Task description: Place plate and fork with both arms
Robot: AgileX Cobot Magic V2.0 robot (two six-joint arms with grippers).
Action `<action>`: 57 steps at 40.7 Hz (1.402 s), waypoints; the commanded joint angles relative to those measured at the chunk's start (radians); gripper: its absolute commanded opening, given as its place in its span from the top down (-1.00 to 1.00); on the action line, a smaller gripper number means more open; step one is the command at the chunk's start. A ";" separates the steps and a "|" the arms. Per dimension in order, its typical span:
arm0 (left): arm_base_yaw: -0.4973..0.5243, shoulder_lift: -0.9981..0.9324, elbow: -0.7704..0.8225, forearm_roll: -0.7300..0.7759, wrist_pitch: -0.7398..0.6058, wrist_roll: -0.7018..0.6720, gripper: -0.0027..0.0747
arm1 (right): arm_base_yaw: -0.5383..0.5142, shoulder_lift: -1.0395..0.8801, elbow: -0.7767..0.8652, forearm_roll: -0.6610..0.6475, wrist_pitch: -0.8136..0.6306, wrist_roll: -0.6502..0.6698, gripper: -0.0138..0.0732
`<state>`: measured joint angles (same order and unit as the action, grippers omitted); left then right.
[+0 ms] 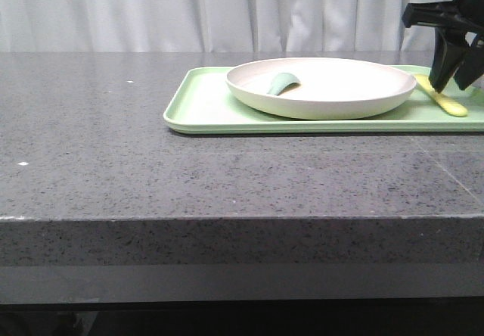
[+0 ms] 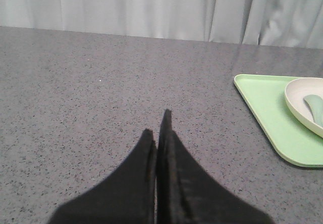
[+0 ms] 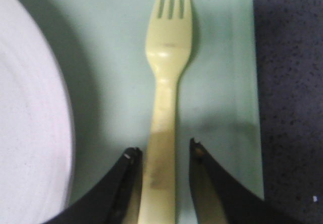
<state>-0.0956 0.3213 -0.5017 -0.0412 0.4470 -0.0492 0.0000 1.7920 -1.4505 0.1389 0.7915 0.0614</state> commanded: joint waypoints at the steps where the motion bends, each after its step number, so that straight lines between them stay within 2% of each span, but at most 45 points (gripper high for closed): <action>1: 0.003 0.008 -0.025 -0.001 -0.076 -0.006 0.98 | -0.004 -0.103 -0.031 -0.007 -0.009 -0.012 -0.12; 5: 0.003 0.008 -0.025 -0.001 -0.076 -0.006 0.98 | -0.004 -0.166 -0.031 -0.007 0.036 -0.014 -0.07; 7: 0.003 0.008 -0.025 -0.001 -0.076 -0.006 0.98 | -0.004 -0.198 -0.030 -0.007 0.053 -0.015 0.02; 15: 0.003 0.008 -0.025 -0.001 -0.076 -0.006 0.98 | 0.004 -0.331 0.042 -0.007 0.050 -0.050 0.69; 18: 0.003 0.008 -0.025 -0.001 -0.076 -0.006 0.98 | 0.008 -0.404 0.122 -0.007 0.003 -0.053 0.86; 40: 0.003 0.008 -0.025 -0.001 -0.076 -0.006 0.98 | 0.008 -1.111 0.831 -0.007 -0.508 -0.096 0.84; 50: 0.003 0.008 -0.025 -0.001 -0.076 -0.006 0.98 | 0.008 -1.378 1.032 -0.007 -0.668 -0.096 0.84; 57: 0.003 0.008 -0.025 -0.001 -0.076 -0.006 0.98 | 0.008 -1.463 1.080 -0.007 -0.673 -0.096 0.84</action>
